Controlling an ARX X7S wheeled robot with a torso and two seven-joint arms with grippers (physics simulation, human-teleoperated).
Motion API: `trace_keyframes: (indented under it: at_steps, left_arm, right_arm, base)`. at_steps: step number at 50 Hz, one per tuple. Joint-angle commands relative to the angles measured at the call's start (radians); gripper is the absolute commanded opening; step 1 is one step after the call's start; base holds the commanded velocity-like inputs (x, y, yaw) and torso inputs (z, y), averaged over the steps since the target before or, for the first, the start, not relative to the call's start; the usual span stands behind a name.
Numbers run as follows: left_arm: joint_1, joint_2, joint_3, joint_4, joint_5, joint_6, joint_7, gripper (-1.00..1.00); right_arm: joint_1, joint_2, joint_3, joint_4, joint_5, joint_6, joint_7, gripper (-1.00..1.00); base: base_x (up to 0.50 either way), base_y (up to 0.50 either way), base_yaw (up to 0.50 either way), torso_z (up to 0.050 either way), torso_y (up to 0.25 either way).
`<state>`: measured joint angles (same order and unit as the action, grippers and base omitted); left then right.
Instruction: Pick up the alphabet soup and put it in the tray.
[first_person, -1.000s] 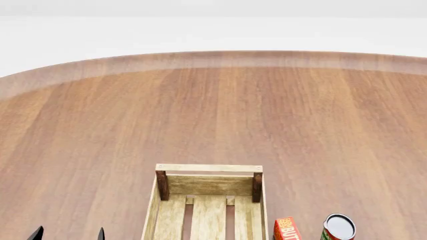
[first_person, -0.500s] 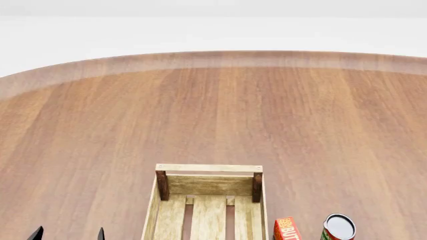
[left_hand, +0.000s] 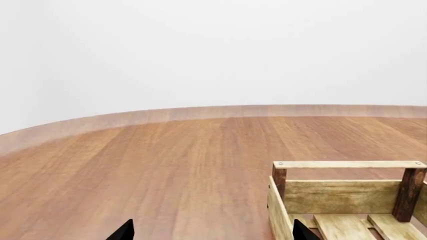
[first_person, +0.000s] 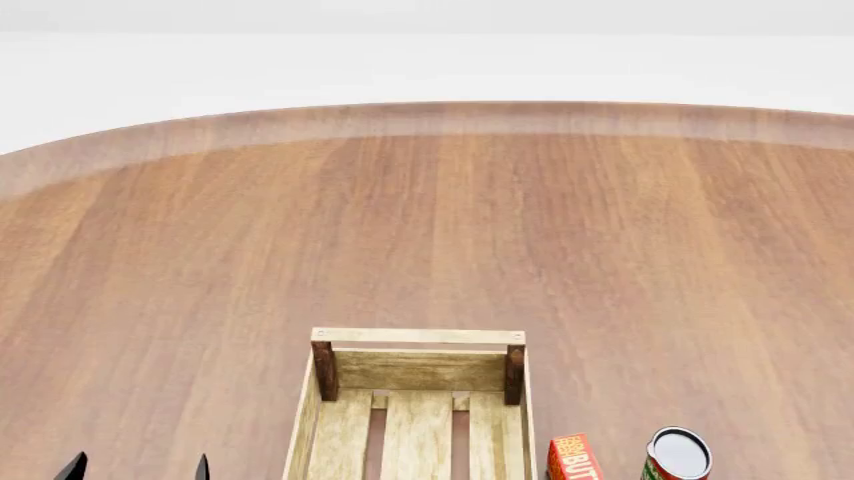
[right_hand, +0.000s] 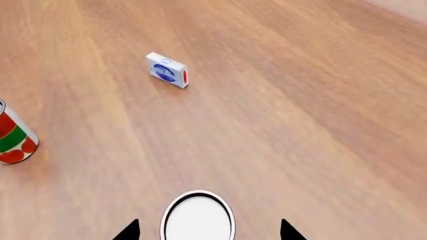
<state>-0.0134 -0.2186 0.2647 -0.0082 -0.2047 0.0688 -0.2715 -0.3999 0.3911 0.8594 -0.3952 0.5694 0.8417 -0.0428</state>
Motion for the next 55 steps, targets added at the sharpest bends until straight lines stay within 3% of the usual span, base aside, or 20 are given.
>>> trace_keyframes:
  at_steps: [1,55]
  left_arm:
    - [-0.002,-0.003,0.004,-0.001,-0.005,0.001,-0.004,1.0]
    - [-0.008,-0.021,0.026,-0.006,-0.026,0.005,-0.022,1.0]
  right_arm:
    - [0.035,0.011,-0.036,0.034,-0.012,0.005,0.012,1.0]
    - [0.122,0.012,-0.195,0.269,-0.11,-0.086,0.013,1.0]
  base:
    - [0.0,0.0,0.0,0.0,0.0]
    - [0.0,0.0,0.0,0.0,0.0]
